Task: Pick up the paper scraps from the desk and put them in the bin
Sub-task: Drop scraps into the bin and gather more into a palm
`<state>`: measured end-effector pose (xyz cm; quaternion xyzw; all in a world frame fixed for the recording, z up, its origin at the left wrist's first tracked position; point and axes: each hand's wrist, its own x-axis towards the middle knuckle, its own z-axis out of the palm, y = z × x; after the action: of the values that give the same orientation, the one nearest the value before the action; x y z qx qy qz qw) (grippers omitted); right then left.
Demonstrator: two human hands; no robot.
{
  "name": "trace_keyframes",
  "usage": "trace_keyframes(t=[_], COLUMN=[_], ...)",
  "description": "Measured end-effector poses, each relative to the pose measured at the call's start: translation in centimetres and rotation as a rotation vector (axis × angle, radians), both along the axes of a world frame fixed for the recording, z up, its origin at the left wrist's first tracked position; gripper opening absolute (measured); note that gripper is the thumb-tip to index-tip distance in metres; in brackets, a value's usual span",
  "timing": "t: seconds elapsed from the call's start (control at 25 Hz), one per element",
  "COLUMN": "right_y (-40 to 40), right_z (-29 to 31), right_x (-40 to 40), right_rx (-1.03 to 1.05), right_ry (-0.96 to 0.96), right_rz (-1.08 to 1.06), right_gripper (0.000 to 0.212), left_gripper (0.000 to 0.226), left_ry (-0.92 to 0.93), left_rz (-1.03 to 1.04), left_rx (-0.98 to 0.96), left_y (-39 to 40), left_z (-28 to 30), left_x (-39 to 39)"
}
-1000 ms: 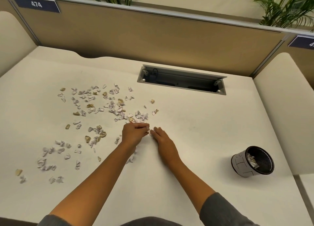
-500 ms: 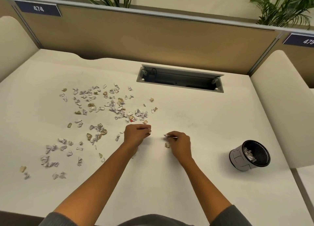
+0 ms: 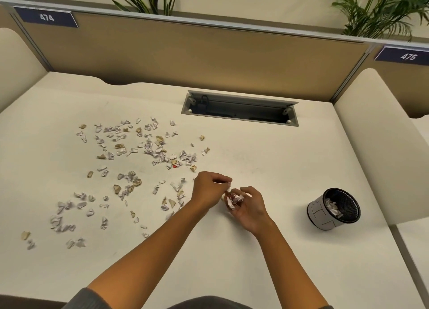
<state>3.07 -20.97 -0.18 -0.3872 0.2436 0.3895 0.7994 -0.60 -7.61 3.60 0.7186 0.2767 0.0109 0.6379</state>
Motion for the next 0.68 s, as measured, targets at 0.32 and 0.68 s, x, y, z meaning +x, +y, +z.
trace_keyframes(t=[0.32,0.68], right_y=[0.3,-3.1], right_z=[-0.5,-0.7], right_x=[0.1,1.2], right_rx=[0.150,0.160], right_ry=[0.163,0.169], right_rz=[-0.244,-0.454], right_gripper=[0.022,0.021], left_gripper=[0.030,0.059], left_ry=[-0.055,0.162], left_rz=[-0.088,-0.479], left_rx=[-0.024,0.522], left_y=[-1.3,0.1], left_z=[0.6,-4.9], left_x=[0.7,0.2])
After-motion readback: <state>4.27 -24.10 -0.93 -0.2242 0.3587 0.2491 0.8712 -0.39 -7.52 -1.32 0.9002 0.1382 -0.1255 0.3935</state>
